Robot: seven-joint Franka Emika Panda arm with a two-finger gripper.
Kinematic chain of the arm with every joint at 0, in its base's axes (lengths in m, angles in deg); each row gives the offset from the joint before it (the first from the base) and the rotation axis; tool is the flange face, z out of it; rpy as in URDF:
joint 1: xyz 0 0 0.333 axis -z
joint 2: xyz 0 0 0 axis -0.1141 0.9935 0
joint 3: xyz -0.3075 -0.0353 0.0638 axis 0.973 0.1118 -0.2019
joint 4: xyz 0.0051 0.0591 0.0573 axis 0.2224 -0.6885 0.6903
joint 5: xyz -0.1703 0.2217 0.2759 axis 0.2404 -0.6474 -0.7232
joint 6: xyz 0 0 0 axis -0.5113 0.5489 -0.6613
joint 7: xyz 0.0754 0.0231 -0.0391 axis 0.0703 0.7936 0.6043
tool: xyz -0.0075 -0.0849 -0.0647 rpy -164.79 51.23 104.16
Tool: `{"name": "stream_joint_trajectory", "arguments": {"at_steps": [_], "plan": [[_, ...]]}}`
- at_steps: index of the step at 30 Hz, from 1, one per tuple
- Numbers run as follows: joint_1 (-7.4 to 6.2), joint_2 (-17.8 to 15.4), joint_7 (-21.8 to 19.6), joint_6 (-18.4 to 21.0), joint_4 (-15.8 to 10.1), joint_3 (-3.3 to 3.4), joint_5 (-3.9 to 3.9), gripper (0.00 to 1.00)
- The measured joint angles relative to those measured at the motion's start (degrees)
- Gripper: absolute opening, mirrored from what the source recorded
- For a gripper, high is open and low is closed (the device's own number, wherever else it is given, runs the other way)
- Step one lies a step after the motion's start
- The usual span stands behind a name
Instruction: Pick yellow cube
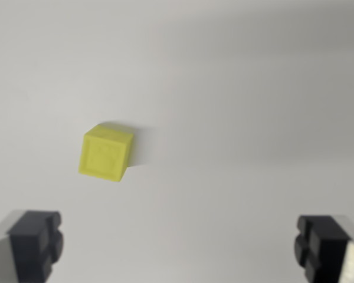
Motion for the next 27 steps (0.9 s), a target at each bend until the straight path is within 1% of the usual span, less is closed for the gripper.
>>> {"name": "stream_joint_trajectory", "arguments": {"at_steps": [4, 7, 27], "plan": [[-0.01, -0.01, -0.04, 0.0, -0.02, 0.0, 0.0, 1.0], [-0.17, -0.14, -0.66, -0.37, -0.54, -0.01, 0.0, 1.0], [-2.34, 0.86, -5.65, -7.58, -6.74, -0.02, 0.05, 1.0]]}}
